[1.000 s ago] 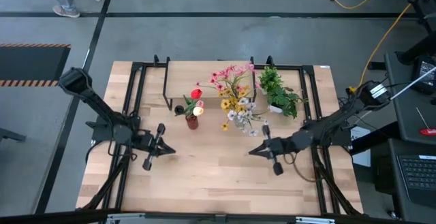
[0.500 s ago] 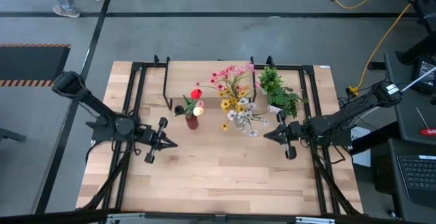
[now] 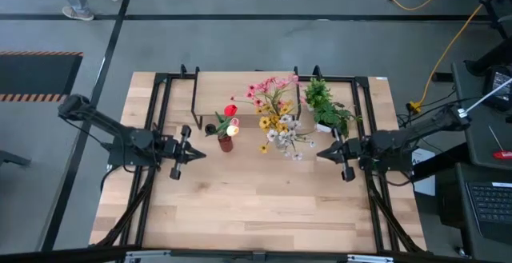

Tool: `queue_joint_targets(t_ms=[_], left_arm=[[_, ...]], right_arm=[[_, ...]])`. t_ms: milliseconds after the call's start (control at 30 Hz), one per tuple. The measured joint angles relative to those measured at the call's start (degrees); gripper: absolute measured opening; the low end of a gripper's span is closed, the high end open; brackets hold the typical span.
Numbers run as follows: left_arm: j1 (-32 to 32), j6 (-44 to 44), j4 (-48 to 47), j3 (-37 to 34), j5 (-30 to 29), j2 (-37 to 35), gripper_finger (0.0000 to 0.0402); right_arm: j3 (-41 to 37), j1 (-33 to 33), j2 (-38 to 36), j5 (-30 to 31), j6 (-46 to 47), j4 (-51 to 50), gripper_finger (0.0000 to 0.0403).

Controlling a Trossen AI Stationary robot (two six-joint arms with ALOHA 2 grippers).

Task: Pick and place flowers into a vace then onto a shelf
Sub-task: Return to Home Position

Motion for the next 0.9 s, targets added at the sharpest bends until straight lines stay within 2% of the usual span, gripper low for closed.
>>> queue_joint_targets(t_ms=[200,400,567,733,900], left_arm=[[3.5,0.8,-9.0,0.0,-0.2,-8.9,0.0002],[8.5,2.6,-13.4,0.0,2.3,-13.9,0.0001],[13.9,2.5,-17.3,0.0,6.1,-16.0,0.0001],[18.9,2.5,-17.3,0.0,12.4,-16.1,0.0002],[23.2,2.4,-17.4,0.0,15.2,-16.1,0.0001]], right_arm=[[0.0,-3.1,-7.5,-4.0,0.7,-7.2,0.0005],[0.0,-6.1,-13.8,-4.5,-0.1,-14.4,0.0002],[0.0,-8.1,-18.6,-5.9,-1.7,-19.5,0.0002],[-2.9,-10.1,-23.2,-8.7,-2.8,-19.5,0.0001],[-2.9,-11.7,-26.0,-10.2,-3.9,-20.5,0.0001]])
